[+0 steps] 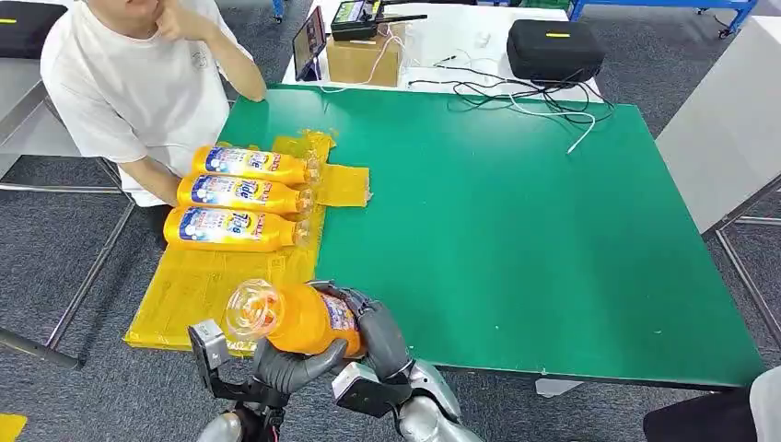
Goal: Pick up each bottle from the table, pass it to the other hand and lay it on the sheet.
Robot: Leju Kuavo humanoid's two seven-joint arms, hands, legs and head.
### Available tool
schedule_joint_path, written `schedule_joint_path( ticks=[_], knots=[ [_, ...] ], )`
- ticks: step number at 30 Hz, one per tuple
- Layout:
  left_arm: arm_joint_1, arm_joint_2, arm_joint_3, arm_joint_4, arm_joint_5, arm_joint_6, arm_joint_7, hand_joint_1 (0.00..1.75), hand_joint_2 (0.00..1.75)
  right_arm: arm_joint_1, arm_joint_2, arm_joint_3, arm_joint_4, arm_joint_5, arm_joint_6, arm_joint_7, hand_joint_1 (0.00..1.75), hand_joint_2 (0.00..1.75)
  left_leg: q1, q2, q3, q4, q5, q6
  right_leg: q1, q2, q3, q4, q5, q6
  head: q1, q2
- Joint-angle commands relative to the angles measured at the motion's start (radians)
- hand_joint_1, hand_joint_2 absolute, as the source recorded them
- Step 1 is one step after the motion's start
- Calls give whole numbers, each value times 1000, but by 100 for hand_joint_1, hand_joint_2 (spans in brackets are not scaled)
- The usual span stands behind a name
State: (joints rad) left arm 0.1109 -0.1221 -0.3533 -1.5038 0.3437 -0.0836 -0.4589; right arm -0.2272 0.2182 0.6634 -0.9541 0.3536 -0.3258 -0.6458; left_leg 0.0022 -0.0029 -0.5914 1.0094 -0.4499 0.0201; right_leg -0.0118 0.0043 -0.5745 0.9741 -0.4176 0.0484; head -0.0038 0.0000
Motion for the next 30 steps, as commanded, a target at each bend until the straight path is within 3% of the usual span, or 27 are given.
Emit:
schedule_joint_path(
  ticks=[1, 2, 3, 4, 6, 11, 14, 20, 22, 23, 25, 30],
  knots=[
    [-49, -2, -48, 29, 26, -64, -2, 175, 175, -15, -19, 60, 31, -13, 53, 3, 17, 175, 1, -2, 2, -1, 0, -1, 1, -3, 3, -1, -1, -2, 0, 0],
    [-48, -5, -45, 29, 36, -69, 5, 175, 175, -14, -18, 56, 28, -16, 53, 4, 0, 175, 0, -2, 2, -1, 0, -1, 0, -3, 2, -1, -1, -1, 0, 0],
    [-44, -14, -40, 22, 58, -72, 18, 175, 175, -6, -17, 44, 13, -31, 54, 10, 0, 175, 1, -3, 3, 0, -1, -1, 1, -3, 4, -1, -2, -2, 0, 0],
    [-36, -19, -49, 1, 61, -73, 17, 175, 175, 6, -19, 32, -8, -47, 52, 8, 0, 0, 0, -2, 1, 0, 0, -1, 0, -2, 2, 0, -1, -1, 0, 0],
    [-25, -20, -65, -35, 49, -45, 18, 175, 175, 32, -16, -9, -47, -82, 10, -16, 0, 0, 1, -2, 1, 0, -1, -1, 1, -3, 2, 0, -1, -1, 0, 0],
    [-89, -12, -40, 22, -86, 195, 62, 175, 175, 86, -39, -49, -173, -152, -107, -52, 0, 0, 0, -5, 0, 0, 0, -1, 0, -5, 2, 0, -2, -1, 0, 0],
    [-104, -6, -30, 42, -86, 201, 65, 175, 175, 91, -46, -48, -183, -159, -116, -52, 0, 0, 0, -5, 2, 0, 0, -1, 0, -6, 3, 0, -2, -1, 0, 0],
    [-129, 15, 7, 64, -254, 350, 26, 175, 175, 143, -97, -26, -366, -214, -294, -52, 0, 0, 0, -3, 1, -1, 0, -1, 0, -3, 2, 0, -1, -1, 0, 0],
    [-139, 17, 52, 67, -221, 352, 62, 175, 175, 155, -94, -57, -385, -251, -307, -52, 0, 0, 0, -3, 1, -1, 0, -1, 0, -3, 2, 0, -1, -1, 0, 0],
    [-142, 7, 100, 81, -114, 345, 173, 175, 175, 174, -82, -101, -376, -276, -317, -52, 0, 0, 0, -3, 2, -1, 0, -1, 1, -4, 3, -1, -1, -2, 0, 0],
    [-138, 14, 128, 99, -155, 428, 175, 175, 175, 200, -57, -170, -354, -379, -234, -52, 0, 0, 0, -2, 2, -1, 0, -1, 1, -2, 3, -1, -1, -2, 0, 0],
    [-184, 42, 155, 194, -341, 573, 142, 175, 175, 210, -31, -239, -369, -360, -201, -52, 0, 0, 0, -2, 3, -2, 0, -1, 0, -2, 4, -1, -1, -2, 0, 0]
  ],
)
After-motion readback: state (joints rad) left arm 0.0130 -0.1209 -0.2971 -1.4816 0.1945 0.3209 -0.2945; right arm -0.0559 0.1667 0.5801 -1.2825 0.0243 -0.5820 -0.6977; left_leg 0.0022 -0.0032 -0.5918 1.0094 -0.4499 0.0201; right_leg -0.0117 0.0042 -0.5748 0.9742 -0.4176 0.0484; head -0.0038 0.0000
